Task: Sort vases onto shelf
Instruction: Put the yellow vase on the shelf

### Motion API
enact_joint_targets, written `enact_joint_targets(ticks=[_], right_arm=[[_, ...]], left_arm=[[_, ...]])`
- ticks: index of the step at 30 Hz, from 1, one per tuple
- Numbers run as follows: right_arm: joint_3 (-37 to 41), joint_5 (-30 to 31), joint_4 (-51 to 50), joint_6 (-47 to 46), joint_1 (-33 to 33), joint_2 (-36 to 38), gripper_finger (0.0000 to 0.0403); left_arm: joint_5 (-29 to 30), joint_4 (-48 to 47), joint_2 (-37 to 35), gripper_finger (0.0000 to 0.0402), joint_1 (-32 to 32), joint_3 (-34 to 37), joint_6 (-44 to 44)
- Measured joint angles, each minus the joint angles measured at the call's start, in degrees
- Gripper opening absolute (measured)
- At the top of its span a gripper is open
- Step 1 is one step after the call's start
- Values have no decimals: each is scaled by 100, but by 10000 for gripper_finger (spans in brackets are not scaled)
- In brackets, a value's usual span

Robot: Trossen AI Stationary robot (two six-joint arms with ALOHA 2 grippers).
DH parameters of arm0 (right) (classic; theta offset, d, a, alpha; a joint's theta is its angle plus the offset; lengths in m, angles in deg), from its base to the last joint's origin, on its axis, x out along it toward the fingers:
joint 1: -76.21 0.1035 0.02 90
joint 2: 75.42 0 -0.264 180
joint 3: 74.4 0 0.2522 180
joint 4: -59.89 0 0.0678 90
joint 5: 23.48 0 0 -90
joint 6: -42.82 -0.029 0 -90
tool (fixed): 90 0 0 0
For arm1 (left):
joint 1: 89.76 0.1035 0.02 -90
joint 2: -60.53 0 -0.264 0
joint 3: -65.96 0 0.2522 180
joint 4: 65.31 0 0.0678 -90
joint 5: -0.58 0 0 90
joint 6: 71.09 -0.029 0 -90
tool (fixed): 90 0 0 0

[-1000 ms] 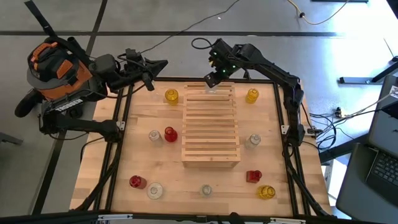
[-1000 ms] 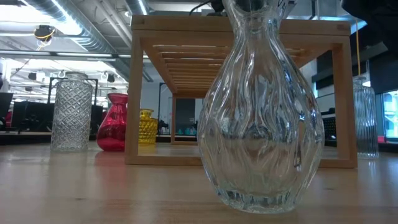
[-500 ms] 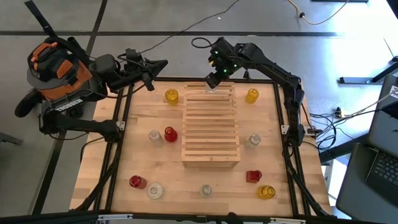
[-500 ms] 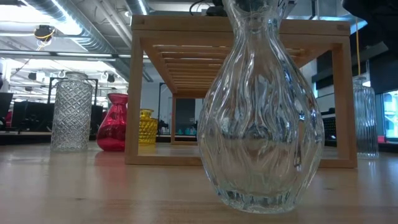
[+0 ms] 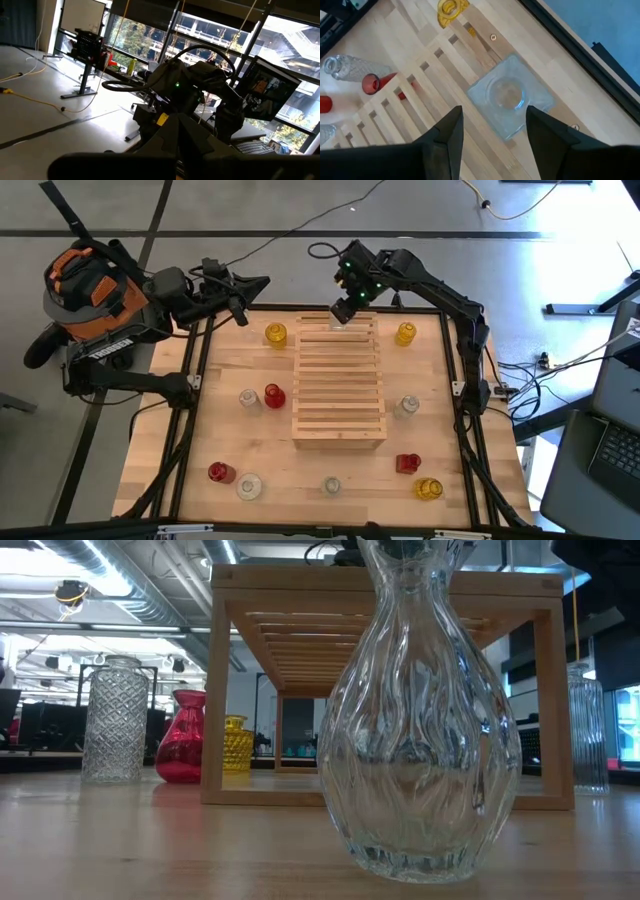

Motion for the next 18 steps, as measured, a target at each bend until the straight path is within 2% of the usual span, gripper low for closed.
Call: enact_joint_targets(ticks=[7, 11, 13, 15, 18], right_arm=[[-288, -294, -318, 0, 0, 108, 170], [-381, -265, -609, -15, 2, 264, 170], [-365, 106, -1052, -112, 6, 368, 170], [-358, 748, -1410, -136, 5, 462, 170], [-76, 1296, -1233, -141, -33, 708, 170]], left_arm=[[0, -4, -14, 0, 0, 0, -2], [0, -7, -31, 0, 0, 0, -7], [0, -65, -28, 0, -1, 0, -7], [-2, -158, -28, 0, 0, 0, -5], [0, -310, -26, 0, -1, 0, -7]])
